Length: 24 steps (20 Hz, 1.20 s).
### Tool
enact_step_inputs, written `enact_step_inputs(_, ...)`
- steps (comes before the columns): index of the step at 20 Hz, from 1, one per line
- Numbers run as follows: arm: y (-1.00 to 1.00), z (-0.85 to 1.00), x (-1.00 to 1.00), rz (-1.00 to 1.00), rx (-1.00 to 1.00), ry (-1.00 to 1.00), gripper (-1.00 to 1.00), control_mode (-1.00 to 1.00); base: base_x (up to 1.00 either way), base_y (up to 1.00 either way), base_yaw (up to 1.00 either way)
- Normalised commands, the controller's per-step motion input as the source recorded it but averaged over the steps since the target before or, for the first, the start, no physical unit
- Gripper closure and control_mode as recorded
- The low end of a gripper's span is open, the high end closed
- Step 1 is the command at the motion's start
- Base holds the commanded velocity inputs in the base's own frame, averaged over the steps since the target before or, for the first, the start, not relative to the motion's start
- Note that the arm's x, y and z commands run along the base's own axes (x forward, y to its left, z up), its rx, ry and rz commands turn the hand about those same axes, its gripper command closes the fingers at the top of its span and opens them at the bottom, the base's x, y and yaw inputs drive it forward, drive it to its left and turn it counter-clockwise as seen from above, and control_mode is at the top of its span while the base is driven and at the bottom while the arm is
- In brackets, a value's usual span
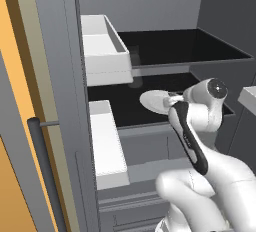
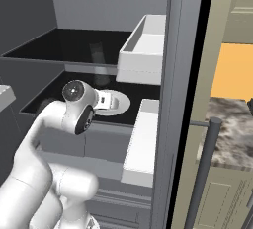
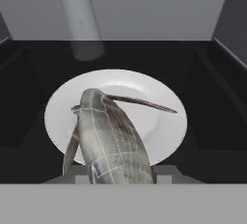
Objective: Retrieve the fish from the fridge and place it on the saucepan with marinade on the stove.
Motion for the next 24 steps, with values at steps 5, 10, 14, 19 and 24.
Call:
enact_step_inputs(5,0.41,0.13,-0.82,0.0,0.0,0.0,1.0,-1.0,0.0,0.0,0.0)
enact_step_inputs(10,0.22,0.2,-0.6,0.0,-0.01,0.0,1.0,-1.0,0.0,0.0,0.0)
enact_step_inputs(14,0.0,0.25,-0.35,0.0,0.0,0.03,1.0,-1.0,0.0,0.0,0.0)
enact_step_inputs(19,0.0,0.14,-0.3,0.0,0.0,0.03,1.0,-1.0,0.0,0.0,0.0)
enact_step_inputs(24,0.0,0.0,-0.25,0.0,0.0,0.01,1.0,-1.0,0.0,0.0,0.0)
